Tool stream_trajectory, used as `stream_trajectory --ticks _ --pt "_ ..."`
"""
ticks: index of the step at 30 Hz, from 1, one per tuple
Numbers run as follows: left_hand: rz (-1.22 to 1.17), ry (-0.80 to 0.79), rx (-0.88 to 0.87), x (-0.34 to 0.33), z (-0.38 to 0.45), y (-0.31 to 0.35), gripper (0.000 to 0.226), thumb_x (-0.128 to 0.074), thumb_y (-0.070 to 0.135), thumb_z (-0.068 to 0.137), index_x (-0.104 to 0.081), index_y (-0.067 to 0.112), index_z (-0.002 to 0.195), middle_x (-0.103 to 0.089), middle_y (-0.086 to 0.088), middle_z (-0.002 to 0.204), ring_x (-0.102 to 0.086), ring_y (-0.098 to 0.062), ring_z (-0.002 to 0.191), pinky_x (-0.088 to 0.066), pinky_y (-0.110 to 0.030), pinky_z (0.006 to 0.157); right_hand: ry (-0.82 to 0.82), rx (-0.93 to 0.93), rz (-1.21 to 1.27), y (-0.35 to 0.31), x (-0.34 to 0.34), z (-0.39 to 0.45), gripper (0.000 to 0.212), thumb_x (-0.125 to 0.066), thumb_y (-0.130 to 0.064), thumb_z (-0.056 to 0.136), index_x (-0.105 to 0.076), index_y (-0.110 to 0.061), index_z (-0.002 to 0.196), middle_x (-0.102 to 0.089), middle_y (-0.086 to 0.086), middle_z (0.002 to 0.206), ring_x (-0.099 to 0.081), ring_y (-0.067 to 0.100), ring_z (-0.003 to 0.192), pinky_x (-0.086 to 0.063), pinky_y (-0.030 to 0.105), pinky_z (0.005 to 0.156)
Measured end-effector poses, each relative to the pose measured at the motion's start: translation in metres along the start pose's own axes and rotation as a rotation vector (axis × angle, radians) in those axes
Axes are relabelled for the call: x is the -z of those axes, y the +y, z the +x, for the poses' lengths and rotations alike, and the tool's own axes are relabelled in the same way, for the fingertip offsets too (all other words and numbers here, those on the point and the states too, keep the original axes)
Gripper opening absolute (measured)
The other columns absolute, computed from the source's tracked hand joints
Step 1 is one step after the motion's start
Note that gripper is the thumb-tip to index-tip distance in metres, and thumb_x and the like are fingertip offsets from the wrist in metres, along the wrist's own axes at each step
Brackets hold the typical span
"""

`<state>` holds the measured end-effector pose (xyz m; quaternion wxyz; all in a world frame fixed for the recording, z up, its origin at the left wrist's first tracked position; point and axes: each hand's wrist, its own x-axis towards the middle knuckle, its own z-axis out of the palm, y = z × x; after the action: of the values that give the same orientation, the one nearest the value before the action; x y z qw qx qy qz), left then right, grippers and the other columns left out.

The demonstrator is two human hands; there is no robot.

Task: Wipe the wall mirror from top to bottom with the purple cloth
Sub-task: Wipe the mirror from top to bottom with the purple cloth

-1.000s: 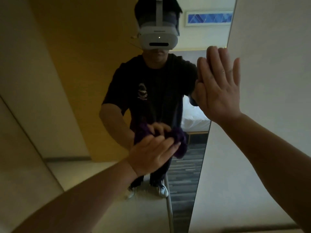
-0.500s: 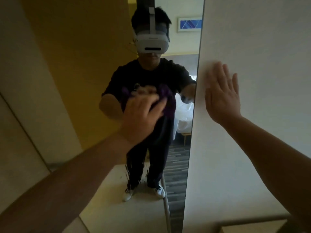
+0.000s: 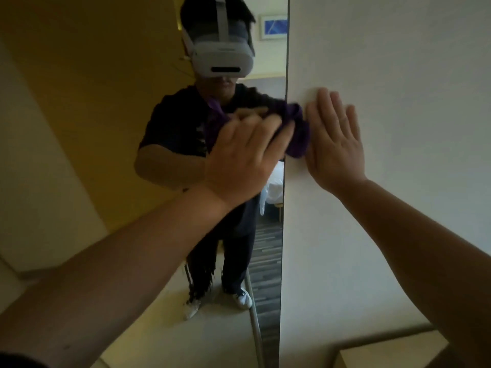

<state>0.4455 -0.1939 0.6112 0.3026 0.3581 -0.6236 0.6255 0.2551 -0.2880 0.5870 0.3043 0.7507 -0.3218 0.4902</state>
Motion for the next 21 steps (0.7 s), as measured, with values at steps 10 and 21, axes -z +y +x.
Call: stream_trajectory --ticks 10,21 --pt "-0.249 -0.347 -0.280 0.015 -0.197 0.109 0.035 -0.054 0.022 0.099 -0.058 0.019 0.134 -0.055 -0.001 0.127 -0.057 -0.019 0.103 -0.042 -0.035 0.082 -0.088 -0.026 -0.009 -0.002 0.008 0.001 0.052 -0.033 -0.027 0.108 -0.024 -0.007 0.155 -0.018 0.019 0.163 -0.013 0.037 0.151 -0.009 0.052 0.124" --pt "-0.286 -0.353 0.208 0.091 -0.181 0.021 0.035 -0.075 0.022 0.089 -0.067 0.015 0.123 -0.064 -0.009 0.117 -0.059 -0.029 0.098 -0.044 -0.041 0.079 -0.133 -0.190 0.184 -0.080 0.036 -0.026 0.055 -0.032 -0.027 0.106 -0.023 -0.007 0.156 -0.016 0.019 0.163 -0.010 0.034 0.152 -0.008 0.049 0.124"
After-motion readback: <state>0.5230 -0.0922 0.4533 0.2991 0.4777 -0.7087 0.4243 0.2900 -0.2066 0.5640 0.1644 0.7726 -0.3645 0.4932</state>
